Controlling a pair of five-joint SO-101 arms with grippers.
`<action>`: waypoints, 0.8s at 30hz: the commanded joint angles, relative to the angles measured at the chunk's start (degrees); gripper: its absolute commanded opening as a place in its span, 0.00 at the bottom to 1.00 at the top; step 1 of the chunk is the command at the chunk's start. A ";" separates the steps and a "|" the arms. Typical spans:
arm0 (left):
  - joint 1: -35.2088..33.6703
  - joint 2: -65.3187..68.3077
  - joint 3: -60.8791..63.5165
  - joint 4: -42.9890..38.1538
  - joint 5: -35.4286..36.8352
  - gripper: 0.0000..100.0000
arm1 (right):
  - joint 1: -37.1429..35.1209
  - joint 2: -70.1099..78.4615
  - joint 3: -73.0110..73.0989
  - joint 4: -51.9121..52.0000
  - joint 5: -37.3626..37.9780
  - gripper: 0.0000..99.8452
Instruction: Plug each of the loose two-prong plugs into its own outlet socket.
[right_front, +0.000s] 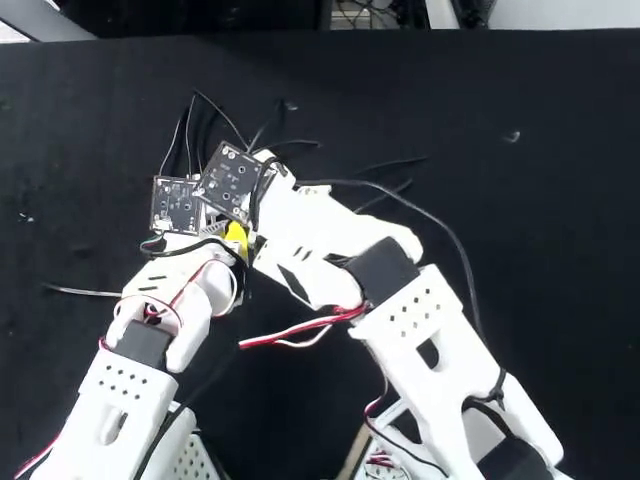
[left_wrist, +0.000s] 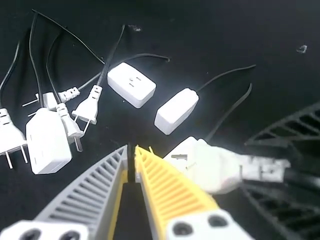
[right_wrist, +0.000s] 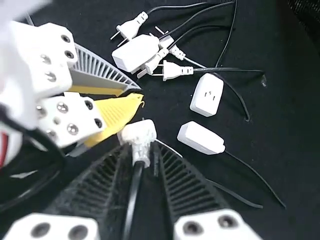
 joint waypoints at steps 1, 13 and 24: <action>0.13 -0.35 -0.66 -0.35 0.35 0.03 | -0.53 -0.22 -3.47 0.18 0.26 0.01; -23.78 -6.95 -11.30 14.68 0.18 0.03 | 0.79 0.13 -2.59 1.05 0.44 0.01; -53.32 -17.67 4.00 27.16 -19.78 0.03 | -5.98 11.82 -8.84 10.99 0.18 0.01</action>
